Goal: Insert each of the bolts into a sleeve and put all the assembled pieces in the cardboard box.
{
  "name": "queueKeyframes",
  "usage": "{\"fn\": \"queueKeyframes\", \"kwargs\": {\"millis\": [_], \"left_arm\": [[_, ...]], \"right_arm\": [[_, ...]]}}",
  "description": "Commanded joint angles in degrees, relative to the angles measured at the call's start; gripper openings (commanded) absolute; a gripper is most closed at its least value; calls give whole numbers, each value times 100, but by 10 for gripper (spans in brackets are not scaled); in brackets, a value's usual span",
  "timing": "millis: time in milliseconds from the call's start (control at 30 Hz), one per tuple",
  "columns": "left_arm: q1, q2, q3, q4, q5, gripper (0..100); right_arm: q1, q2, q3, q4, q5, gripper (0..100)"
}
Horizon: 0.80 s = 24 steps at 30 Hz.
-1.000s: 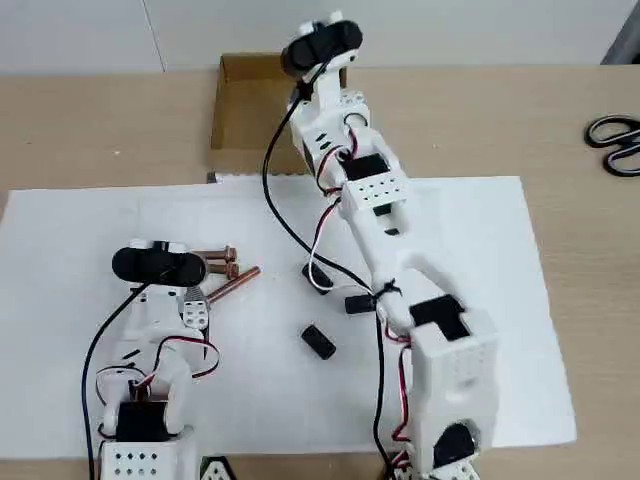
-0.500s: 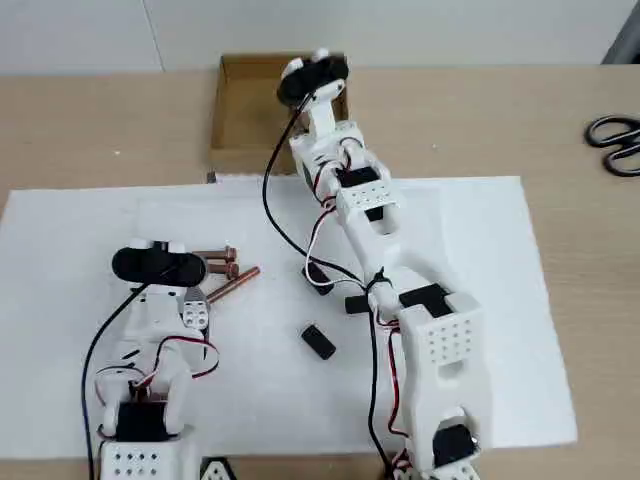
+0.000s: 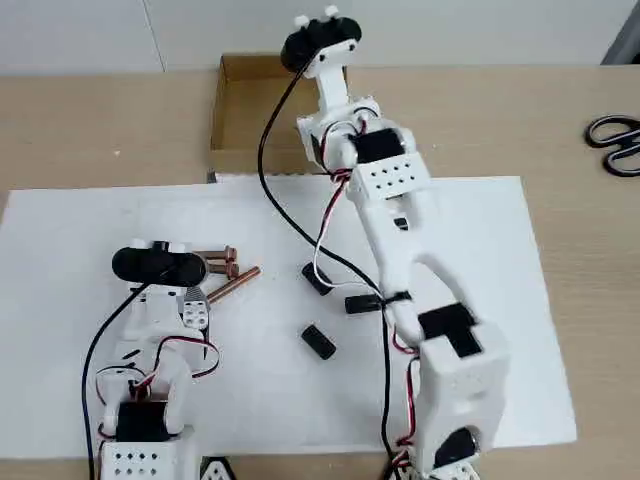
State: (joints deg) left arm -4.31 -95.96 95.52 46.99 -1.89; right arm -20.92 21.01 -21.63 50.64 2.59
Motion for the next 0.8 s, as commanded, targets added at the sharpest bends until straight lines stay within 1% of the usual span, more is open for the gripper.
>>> {"fn": "queueKeyframes", "kwargs": {"millis": [0,233,433,500,633,767], "left_arm": [[-35,-62,-40,-105,9,6],[-35,-62,-40,-105,9,6],[-35,-62,-40,-105,9,6],[-35,-62,-40,-105,9,6],[-35,-62,-40,-105,9,6],[-35,-62,-40,-105,9,6]], "right_arm": [[48,-637,-308,1086,35,147],[57,-769,-308,2958,44,147],[13,-769,-308,4295,62,148],[22,-769,-290,4479,70,147],[22,-813,-290,4505,97,147],[-259,-778,-202,4541,651,147]]}}
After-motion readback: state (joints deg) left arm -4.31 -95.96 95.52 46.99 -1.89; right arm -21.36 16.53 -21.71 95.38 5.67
